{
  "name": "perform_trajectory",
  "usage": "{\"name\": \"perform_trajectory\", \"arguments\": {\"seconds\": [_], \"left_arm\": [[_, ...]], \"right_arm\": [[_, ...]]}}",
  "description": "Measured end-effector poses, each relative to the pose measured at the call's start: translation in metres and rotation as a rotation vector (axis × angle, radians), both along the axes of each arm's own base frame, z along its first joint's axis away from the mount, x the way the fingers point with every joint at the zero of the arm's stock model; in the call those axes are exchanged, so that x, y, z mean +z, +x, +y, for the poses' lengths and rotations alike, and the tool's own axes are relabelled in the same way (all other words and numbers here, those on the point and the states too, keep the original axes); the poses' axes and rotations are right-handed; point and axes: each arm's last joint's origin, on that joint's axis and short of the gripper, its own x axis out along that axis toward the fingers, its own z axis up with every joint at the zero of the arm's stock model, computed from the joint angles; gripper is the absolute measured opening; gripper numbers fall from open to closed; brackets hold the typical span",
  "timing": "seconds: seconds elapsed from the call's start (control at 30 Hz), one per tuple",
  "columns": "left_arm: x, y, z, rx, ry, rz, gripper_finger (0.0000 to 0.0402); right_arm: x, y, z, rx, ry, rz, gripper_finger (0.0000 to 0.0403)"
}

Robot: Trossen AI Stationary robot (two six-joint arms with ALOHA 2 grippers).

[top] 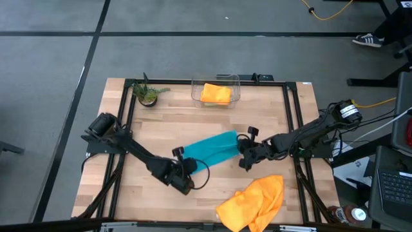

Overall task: Fold microfiber towels
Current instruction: Fold the blue microfiber cloth

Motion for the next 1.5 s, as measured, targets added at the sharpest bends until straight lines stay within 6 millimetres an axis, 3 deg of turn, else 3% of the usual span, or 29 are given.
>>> {"name": "perform_trajectory", "arguments": {"seconds": [0.2, 0.53, 0.7, 0.83, 0.93, 1.07, 1.3, 1.5], "left_arm": [[0.002, 0.001, -0.015, -0.056, -0.092, -0.043, 0.0014], [0.006, 0.005, -0.018, -0.105, -0.199, -0.052, 0.0143], [0.018, 0.004, -0.033, -0.227, -0.201, -0.129, 0.0173], [0.017, 0.002, -0.030, -0.211, -0.126, -0.114, 0.0175], [0.014, 0.002, -0.018, -0.157, -0.097, -0.066, 0.0173], [0.016, 0.006, -0.005, -0.017, -0.126, -0.113, 0.0173], [0.015, 0.004, 0.001, 0.038, -0.125, -0.092, 0.0172], [0.019, -0.003, -0.010, 0.026, -0.165, -0.104, 0.0172]], "right_arm": [[-0.003, -0.003, 0.004, 0.054, 0.091, 0.057, 0.0042], [-0.007, -0.009, 0.005, 0.092, 0.182, 0.153, 0.0157], [-0.008, -0.011, 0.008, 0.125, 0.319, 0.211, 0.0174], [-0.003, -0.008, 0.012, 0.120, 0.405, 0.213, 0.0176], [0.005, -0.001, 0.014, 0.102, 0.435, 0.153, 0.0176], [0.012, 0.017, 0.018, -0.017, 0.515, -0.068, 0.0176], [-0.022, 0.038, 0.018, -0.363, 0.485, -0.258, 0.0176], [-0.049, 0.080, 0.033, -0.334, 0.413, -0.324, 0.0176]]}}
